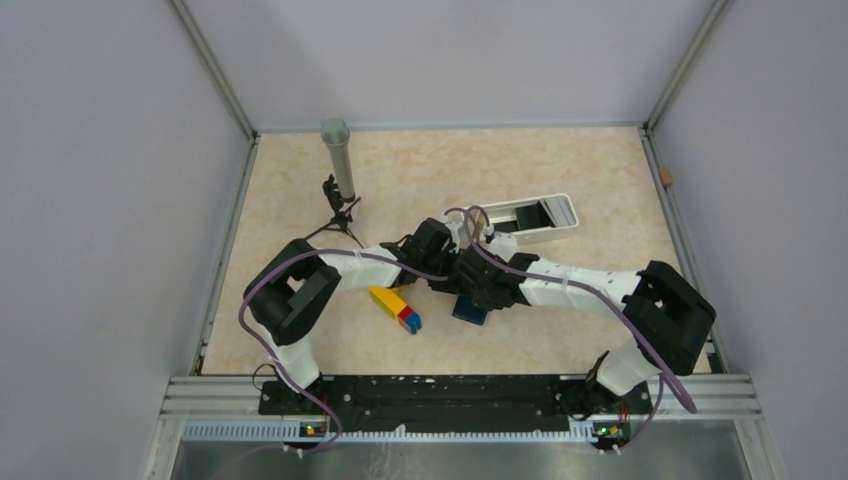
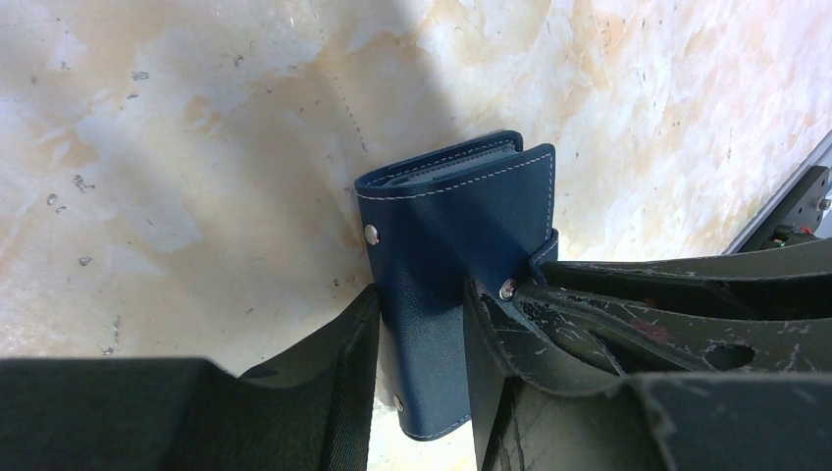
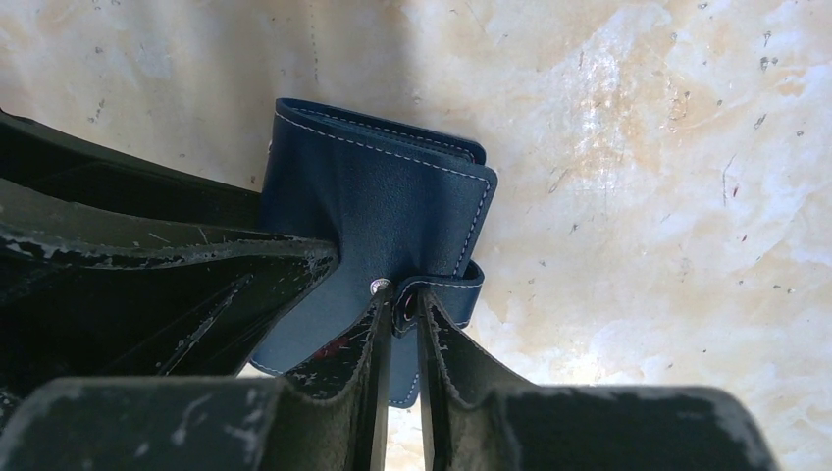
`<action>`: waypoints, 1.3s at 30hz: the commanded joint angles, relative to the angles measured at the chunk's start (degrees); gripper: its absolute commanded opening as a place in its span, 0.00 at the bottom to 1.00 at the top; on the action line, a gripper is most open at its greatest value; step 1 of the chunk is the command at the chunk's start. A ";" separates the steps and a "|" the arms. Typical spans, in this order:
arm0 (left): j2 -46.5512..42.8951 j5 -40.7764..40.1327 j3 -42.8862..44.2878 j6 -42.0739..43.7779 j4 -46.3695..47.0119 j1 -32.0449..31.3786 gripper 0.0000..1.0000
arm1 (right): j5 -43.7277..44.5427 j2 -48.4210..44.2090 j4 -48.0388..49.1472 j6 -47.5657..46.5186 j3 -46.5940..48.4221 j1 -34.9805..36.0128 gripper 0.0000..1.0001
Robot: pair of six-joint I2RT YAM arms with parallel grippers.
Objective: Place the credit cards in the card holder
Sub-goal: Close the card holder at the center of the board.
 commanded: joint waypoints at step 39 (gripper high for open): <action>2.88 -2.53 -0.14 1.79 -3.92 -1.22 0.38 | 1.47 1.91 3.81 0.68 0.76 1.75 0.12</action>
